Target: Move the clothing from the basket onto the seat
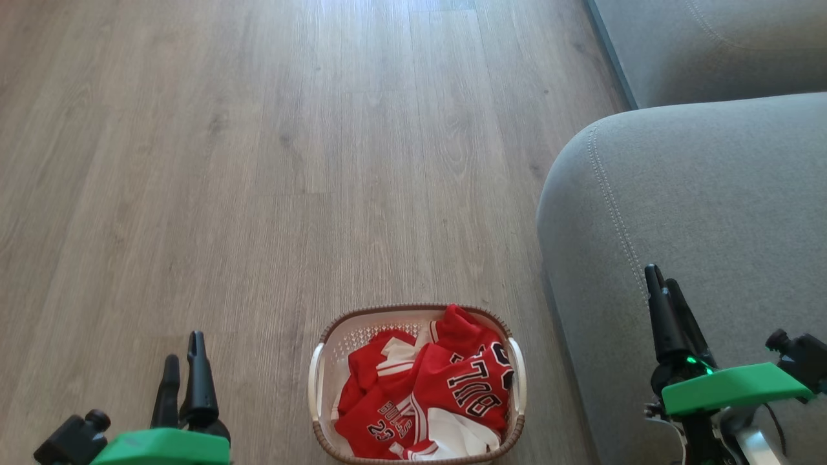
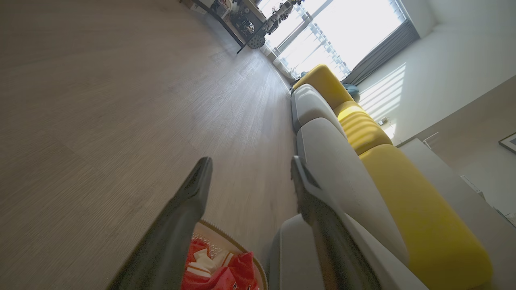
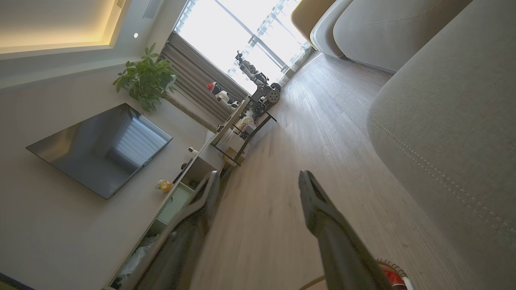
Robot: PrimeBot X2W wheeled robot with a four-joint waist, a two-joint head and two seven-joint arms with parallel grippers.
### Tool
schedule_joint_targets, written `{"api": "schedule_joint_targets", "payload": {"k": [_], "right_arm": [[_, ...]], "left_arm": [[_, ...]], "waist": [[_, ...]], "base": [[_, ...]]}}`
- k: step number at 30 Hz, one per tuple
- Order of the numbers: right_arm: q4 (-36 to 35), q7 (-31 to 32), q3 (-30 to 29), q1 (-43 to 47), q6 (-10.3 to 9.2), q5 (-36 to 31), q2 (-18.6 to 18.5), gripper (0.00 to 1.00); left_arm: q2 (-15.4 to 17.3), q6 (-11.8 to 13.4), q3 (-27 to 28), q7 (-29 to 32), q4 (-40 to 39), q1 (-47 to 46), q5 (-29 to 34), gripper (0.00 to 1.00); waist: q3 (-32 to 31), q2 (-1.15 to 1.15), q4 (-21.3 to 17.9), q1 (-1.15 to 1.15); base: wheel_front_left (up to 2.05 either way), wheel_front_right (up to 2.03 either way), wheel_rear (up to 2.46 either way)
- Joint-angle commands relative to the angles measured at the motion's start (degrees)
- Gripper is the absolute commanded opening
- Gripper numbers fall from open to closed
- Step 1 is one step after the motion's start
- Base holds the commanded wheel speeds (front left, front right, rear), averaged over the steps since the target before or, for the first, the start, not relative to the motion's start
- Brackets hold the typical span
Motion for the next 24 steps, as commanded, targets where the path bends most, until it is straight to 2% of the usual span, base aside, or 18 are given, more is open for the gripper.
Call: {"api": "schedule_joint_targets", "payload": {"k": [1, 7, 24], "right_arm": [[-2.0, -0.4, -0.2, -1.1, 0.25, -1.3, -0.3, 1.0], [-1.4, -0.5, -1.3, -0.8, 0.27, -8.9, 0.6, 1.0], [0.5, -0.8, -4.2, -0.2, 0.34, -24.9, 2.8, 1.0]], "left_arm": [[0.7, 0.4, 0.7, -0.5, -2.3, -0.6, 1.1, 1.0], [0.8, 0.8, 0.3, -1.7, -2.3, 0.0, 7.1, 1.0], [1.0, 1.5, -1.3, -4.6, -0.7, 1.4, 20.0, 1.0]], "waist": [[0.0, 0.0, 0.0, 0.0], [-0.2, 0.0, 0.0, 0.0], [-0.7, 0.0, 0.0, 0.0]], "base": [[0.0, 0.0, 0.0], [0.0, 0.0, 0.0], [0.0, 0.0, 0.0]]}}
